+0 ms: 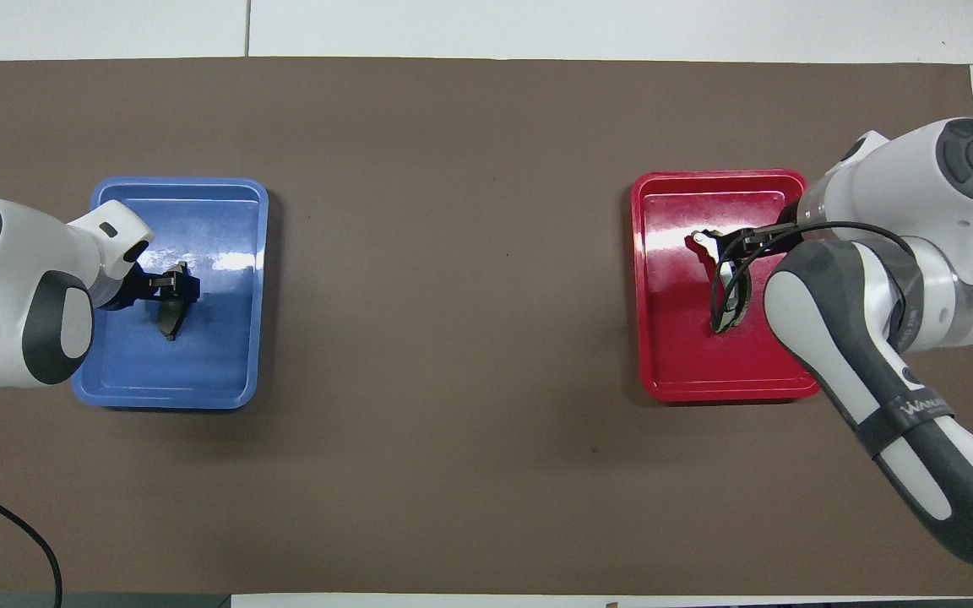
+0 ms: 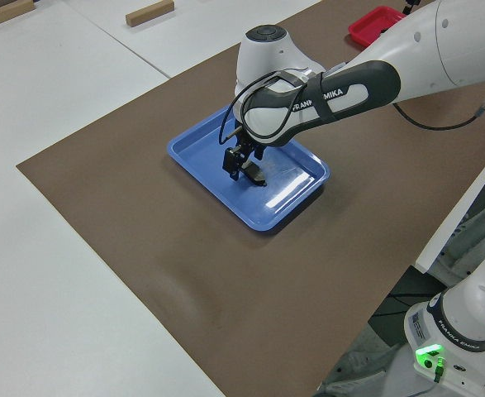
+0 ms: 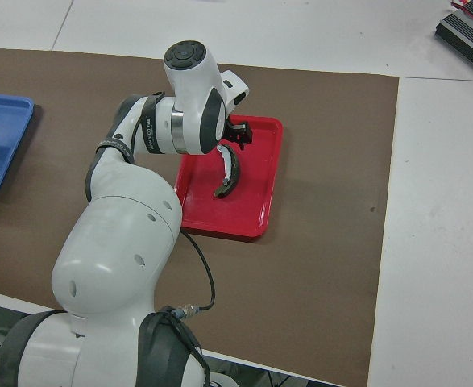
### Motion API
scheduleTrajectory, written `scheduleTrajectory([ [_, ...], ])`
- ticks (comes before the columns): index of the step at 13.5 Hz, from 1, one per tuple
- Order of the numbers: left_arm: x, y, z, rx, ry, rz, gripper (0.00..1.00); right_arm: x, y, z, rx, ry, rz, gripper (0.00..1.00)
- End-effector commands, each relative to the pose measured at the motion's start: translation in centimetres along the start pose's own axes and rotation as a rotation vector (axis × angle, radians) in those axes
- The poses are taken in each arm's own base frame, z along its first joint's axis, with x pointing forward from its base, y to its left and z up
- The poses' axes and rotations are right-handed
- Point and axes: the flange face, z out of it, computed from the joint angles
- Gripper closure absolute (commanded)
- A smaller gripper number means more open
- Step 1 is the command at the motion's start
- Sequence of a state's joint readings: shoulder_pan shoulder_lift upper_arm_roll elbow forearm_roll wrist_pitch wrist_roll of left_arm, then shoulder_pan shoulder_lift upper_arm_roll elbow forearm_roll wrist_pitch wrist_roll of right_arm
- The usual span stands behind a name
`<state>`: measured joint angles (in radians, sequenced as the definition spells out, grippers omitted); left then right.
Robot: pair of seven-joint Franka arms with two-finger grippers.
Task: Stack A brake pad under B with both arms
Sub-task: 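Grasp the grey pad with the left gripper while the right gripper grasps the curved pad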
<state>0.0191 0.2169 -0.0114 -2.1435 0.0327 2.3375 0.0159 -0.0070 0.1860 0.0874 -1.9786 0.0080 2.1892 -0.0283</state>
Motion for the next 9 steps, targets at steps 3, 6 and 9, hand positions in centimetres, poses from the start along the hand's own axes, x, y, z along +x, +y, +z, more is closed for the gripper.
scheduleTrajectory([
  [3,-0.2,0.0,1.6,-0.002,0.001,0.015,0.04,-0.4,-0.1,4.2,0.018,0.001,-0.004,0.02],
  [6,-0.4,0.1,1.8,-0.002,-0.011,0.018,0.38,-0.8,-0.1,6.2,0.021,-0.027,-0.003,0.07],
  [9,-0.6,0.3,1.9,-0.002,-0.031,0.023,0.85,-1.0,0.0,7.0,0.021,-0.034,-0.033,0.13],
])
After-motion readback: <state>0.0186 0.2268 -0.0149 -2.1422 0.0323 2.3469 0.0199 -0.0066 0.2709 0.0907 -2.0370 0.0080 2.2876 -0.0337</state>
